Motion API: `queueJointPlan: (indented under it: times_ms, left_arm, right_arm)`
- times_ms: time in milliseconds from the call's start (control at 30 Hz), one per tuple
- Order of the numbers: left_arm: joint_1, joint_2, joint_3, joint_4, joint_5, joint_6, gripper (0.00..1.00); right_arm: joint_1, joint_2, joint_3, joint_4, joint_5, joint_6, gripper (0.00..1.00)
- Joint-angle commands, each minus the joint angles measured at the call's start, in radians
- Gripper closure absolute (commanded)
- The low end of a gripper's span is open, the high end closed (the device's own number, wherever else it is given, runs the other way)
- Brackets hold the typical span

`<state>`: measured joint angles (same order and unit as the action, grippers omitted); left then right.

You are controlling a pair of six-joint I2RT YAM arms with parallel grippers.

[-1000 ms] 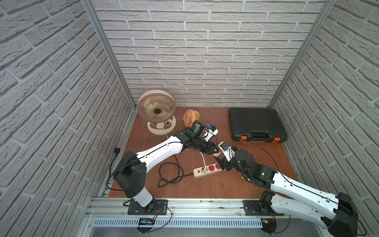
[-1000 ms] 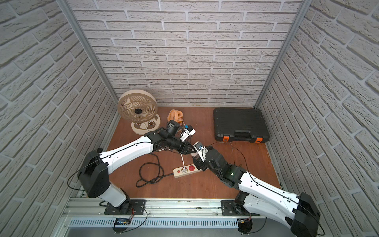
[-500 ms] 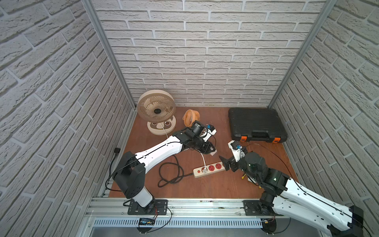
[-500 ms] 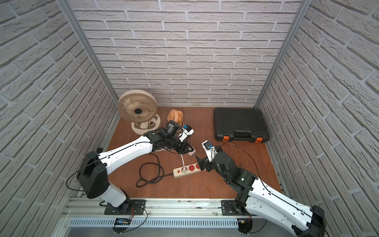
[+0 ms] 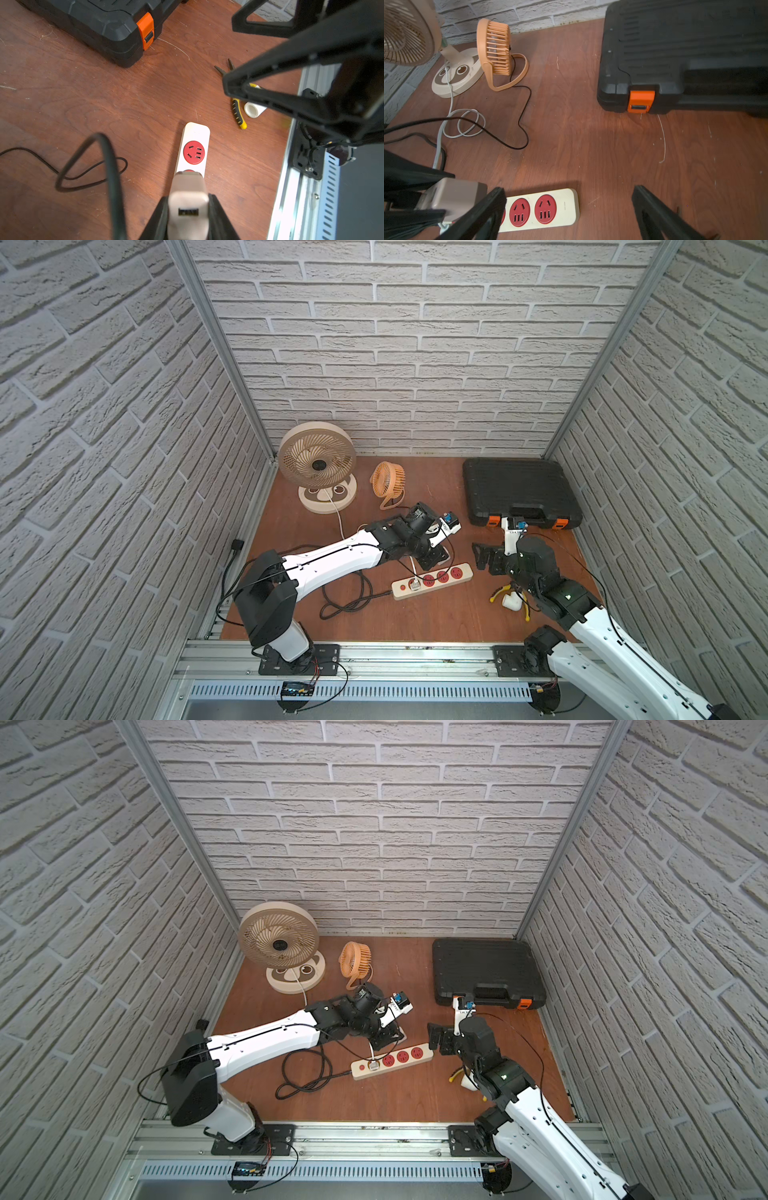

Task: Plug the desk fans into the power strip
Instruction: Pick up the plug from the center of the board, then insert the plug into the socket.

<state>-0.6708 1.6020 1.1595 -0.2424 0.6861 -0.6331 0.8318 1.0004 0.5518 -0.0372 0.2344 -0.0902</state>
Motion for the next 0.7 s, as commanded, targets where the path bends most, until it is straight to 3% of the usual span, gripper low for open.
queueJointPlan:
  times_ms: [0,167,233,333,433,567,667]
  left_arm:
    - [-0.012,-0.001,0.018,0.009,0.089,0.026,0.64]
    - [-0.012,-0.002,0.025,-0.016,0.110,0.058,1.00]
    - [-0.010,-0.007,0.032,-0.036,0.109,0.081,1.00]
    - [-0.003,-0.021,0.051,-0.102,0.061,0.147,1.00]
    - [0.002,-0.033,0.076,-0.181,-0.052,0.228,1.00]
    - [0.002,-0.041,0.077,-0.202,-0.169,0.296,1.00]
    - [0.000,-0.036,0.073,-0.192,-0.237,0.325,1.00]
  right_arm:
    - [0.007,-0.005,0.026,0.054,0.016,0.002,0.97]
    - [0.007,-0.009,0.028,0.054,0.018,0.009,0.97]
    - [0.007,-0.014,0.034,0.042,0.023,0.020,0.87]
    - [0.007,-0.043,0.049,-0.007,0.063,0.066,0.48]
    - [0.006,-0.091,0.048,-0.062,0.094,0.120,0.22]
    - [0.004,-0.189,0.030,-0.150,0.098,0.185,0.00]
    - [-0.003,-0.266,0.011,-0.204,0.104,0.241,0.01]
